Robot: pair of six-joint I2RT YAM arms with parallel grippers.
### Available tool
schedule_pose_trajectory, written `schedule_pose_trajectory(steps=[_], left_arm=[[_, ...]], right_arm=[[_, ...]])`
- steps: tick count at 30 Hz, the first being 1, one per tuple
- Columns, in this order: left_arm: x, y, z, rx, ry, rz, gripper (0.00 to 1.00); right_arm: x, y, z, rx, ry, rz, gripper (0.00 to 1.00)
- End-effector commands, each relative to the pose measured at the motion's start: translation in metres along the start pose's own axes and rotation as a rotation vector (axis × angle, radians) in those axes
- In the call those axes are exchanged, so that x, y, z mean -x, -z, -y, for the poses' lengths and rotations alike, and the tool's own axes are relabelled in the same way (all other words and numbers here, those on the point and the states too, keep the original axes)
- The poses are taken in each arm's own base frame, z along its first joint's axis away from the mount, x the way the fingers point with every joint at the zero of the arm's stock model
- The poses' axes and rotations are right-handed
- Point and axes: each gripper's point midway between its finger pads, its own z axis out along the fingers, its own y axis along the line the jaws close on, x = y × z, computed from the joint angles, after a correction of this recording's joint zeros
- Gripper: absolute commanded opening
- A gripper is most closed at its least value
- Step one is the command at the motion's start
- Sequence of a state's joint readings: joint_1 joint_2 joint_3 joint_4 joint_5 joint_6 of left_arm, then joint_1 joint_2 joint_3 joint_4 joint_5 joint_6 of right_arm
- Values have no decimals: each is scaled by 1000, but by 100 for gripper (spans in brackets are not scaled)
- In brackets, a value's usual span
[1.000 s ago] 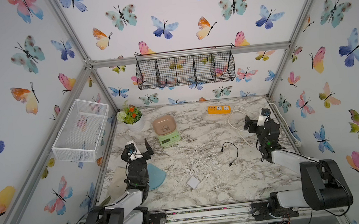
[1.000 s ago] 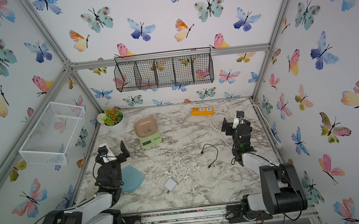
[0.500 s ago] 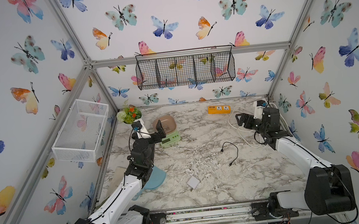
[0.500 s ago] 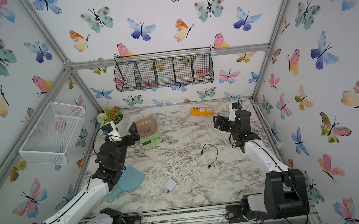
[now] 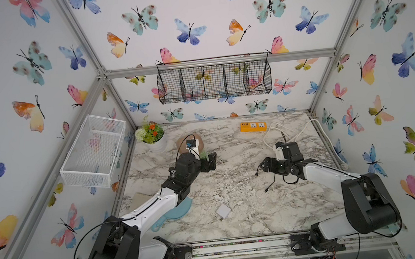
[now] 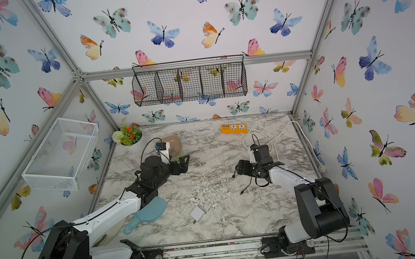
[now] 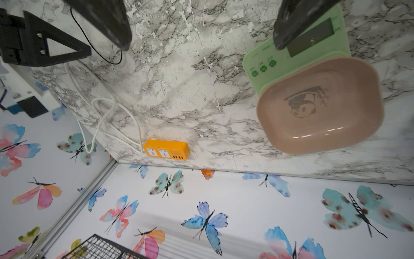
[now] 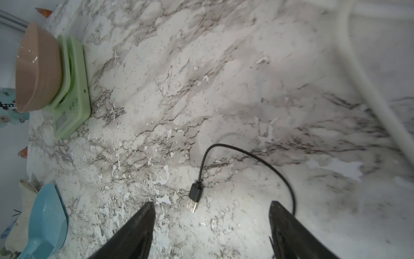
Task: Charge the electronic scale
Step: Pick up the charging cable from the center of the board.
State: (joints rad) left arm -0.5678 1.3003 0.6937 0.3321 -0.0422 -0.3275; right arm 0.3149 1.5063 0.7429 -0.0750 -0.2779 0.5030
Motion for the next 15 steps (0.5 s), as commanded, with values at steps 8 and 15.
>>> schedule_pose_trajectory(steps=[8, 15], left_arm=[[-22, -8, 23, -61, -13, -70, 99], [-34, -13, 26, -63, -11, -102, 99]], right_arm=[[13, -31, -12, -108, 7, 21, 66], [12, -44, -3, -175, -1, 1, 55]])
